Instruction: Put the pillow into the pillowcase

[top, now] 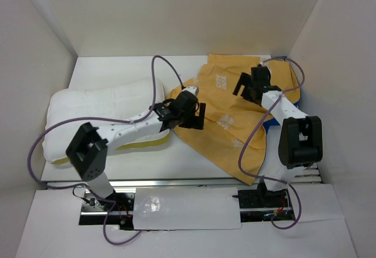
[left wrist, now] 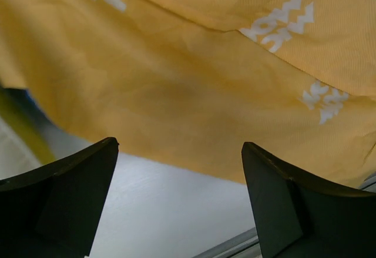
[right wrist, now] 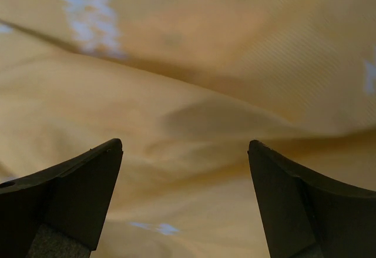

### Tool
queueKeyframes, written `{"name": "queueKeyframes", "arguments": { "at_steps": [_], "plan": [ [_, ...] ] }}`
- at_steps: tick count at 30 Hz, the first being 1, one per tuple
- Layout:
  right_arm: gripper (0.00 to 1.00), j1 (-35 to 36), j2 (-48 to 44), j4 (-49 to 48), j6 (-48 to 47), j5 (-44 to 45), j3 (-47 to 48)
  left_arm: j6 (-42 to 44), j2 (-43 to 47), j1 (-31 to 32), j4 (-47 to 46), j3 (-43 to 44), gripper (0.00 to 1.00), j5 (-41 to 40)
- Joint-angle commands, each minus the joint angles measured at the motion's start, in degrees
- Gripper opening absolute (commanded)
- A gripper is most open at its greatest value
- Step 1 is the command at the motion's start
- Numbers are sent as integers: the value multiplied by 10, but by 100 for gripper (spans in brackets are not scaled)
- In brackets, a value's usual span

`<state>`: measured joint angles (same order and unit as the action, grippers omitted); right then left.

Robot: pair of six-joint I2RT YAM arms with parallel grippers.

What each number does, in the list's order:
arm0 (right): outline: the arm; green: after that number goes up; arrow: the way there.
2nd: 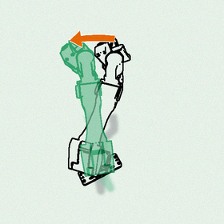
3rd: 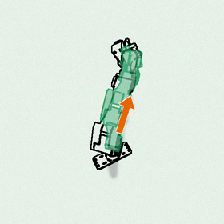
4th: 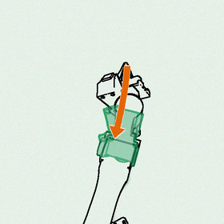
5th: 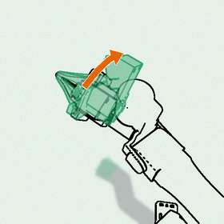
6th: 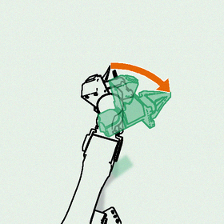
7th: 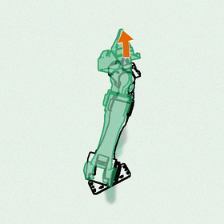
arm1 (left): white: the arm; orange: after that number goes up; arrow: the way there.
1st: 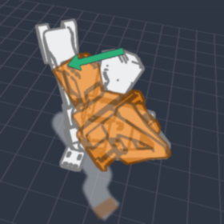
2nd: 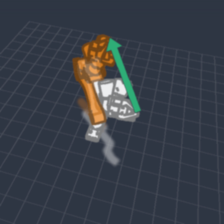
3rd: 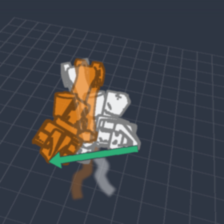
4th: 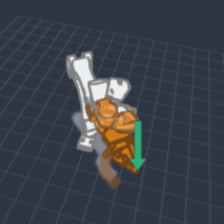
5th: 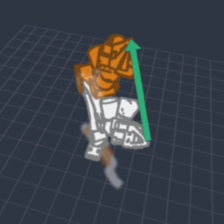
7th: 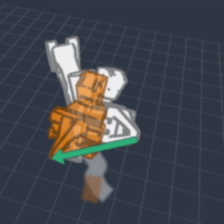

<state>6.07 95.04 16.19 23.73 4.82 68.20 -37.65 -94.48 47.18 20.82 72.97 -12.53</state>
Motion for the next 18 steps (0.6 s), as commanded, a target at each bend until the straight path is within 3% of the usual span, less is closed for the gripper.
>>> {"name": "queueKeyframes", "arguments": {
  "at_steps": [1, 5, 9, 10, 13, 18],
  "plan": [
    [94, -32, -32, 2, 23, -1, -78, -6, -78, -1, 4, 59, 99, 24],
    [92, -73, -50, -9, 35, 18, -123, -12, -156, -1, 10, 115, 99, 37],
    [79, -95, -55, -3, 41, 5, -151, -12, -235, -23, 23, 181, 99, 42],
    [77, -100, -55, -3, 41, -2, -169, -12, -250, -33, 28, 192, 99, 74],
    [76, -108, -73, -3, 55, -27, -224, -19, -293, -72, 28, 223, 99, 99],
    [73, -96, -150, -8, 68, -67, -320, 7, -362, -105, 48, 309, 99, 73]
  ]
}}
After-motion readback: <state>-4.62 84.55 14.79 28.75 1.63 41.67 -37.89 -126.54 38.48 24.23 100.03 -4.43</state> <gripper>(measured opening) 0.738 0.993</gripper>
